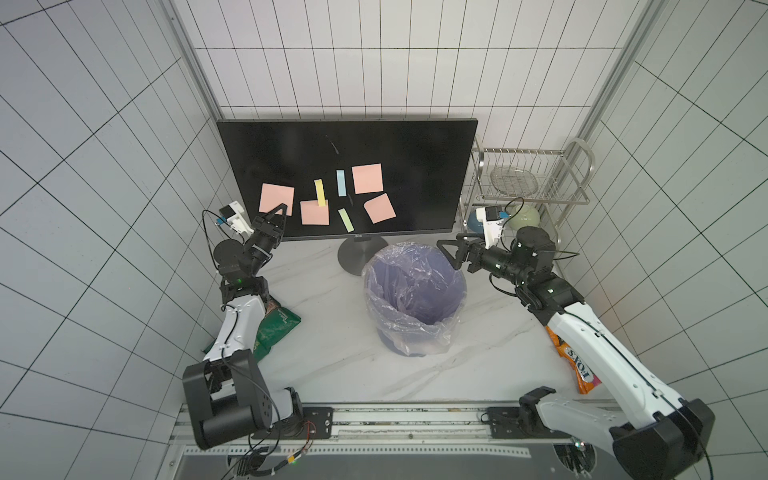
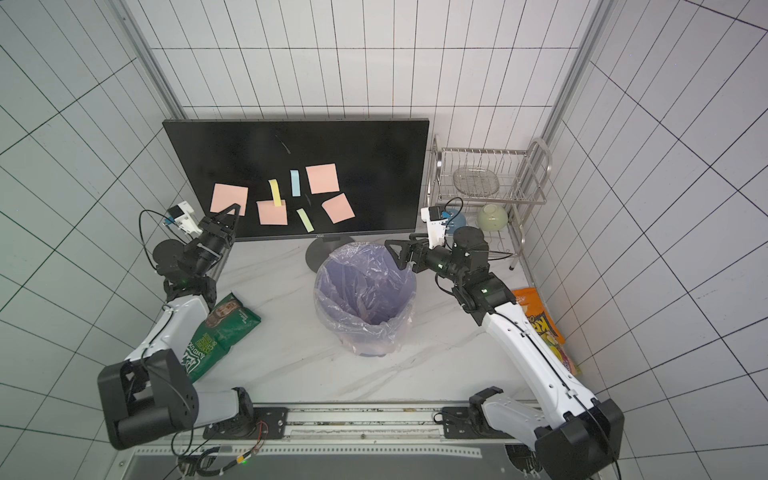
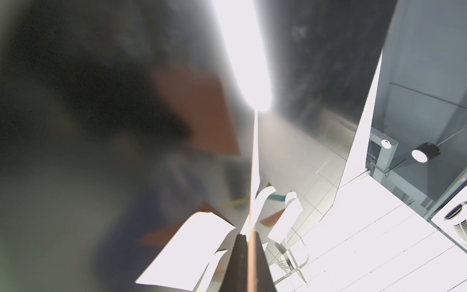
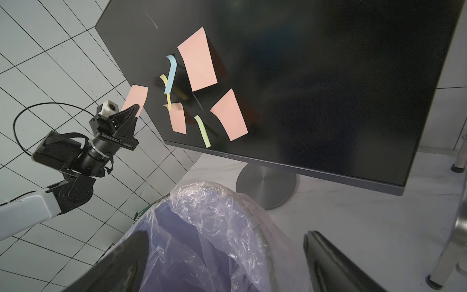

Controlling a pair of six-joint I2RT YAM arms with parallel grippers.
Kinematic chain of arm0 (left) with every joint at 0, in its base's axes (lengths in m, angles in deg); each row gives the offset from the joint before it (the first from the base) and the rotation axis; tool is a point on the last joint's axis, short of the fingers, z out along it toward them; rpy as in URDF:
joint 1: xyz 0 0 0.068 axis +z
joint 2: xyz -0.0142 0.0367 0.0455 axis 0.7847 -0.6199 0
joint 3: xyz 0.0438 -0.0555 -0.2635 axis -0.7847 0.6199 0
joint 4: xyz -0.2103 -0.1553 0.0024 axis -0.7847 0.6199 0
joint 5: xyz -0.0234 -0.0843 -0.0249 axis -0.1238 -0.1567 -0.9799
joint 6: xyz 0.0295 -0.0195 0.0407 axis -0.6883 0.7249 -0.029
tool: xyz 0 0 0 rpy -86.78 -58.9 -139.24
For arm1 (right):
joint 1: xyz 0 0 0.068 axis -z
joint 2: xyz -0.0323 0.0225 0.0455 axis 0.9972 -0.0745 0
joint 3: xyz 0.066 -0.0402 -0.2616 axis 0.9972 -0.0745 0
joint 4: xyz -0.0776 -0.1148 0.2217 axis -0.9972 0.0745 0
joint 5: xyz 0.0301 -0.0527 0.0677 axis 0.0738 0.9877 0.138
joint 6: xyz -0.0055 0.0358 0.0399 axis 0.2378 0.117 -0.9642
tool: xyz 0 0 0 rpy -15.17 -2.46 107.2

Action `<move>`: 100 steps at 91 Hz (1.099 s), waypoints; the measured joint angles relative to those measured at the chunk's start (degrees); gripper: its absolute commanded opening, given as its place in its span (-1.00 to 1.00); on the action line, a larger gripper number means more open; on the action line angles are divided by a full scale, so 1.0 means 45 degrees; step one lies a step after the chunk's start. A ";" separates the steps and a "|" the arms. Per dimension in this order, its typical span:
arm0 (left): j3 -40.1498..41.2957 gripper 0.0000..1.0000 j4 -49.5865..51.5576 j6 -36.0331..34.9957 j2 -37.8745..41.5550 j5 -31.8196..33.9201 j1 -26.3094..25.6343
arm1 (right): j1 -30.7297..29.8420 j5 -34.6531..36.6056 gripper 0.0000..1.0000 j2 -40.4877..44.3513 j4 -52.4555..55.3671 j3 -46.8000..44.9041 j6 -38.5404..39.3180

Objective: Remove the sticky note from the monitor
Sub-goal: Tear off the sticky note from the monitor, then place the sticky note in the trash bin.

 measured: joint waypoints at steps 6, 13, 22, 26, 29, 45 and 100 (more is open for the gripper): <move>0.0005 -1.00 0.0607 -0.0355 0.0568 0.0102 -0.0228 | -0.0058 -0.0010 0.97 0.0000 0.0000 0.0000 0.0000; -0.0010 -1.00 0.1579 -0.0986 0.1350 0.0209 -0.0743 | -0.0087 -0.0015 0.97 0.0000 0.0005 0.0000 0.0005; -0.0364 -1.00 0.3405 -0.2200 0.2283 0.0272 -0.1938 | -0.0087 0.0121 0.97 0.0000 0.0102 0.0044 0.0146; -0.0699 -1.00 0.4381 -0.2939 0.2628 0.0335 -0.2701 | -0.0087 0.0296 0.97 0.0000 0.0330 0.0151 0.0306; -0.0957 -1.00 0.5032 -0.3483 0.2837 0.0389 -0.3274 | -0.0087 0.0481 0.97 0.0005 0.0520 0.0238 0.0461; -0.2443 -1.00 0.8680 -0.6615 0.3594 0.1360 -0.7223 | 0.0053 0.1477 0.97 0.0155 0.1608 0.0937 0.1311; -0.3259 0.34 1.4217 -1.2322 0.1525 0.4799 -1.3090 | 0.1365 0.2351 0.97 0.1025 0.2837 0.1122 0.2123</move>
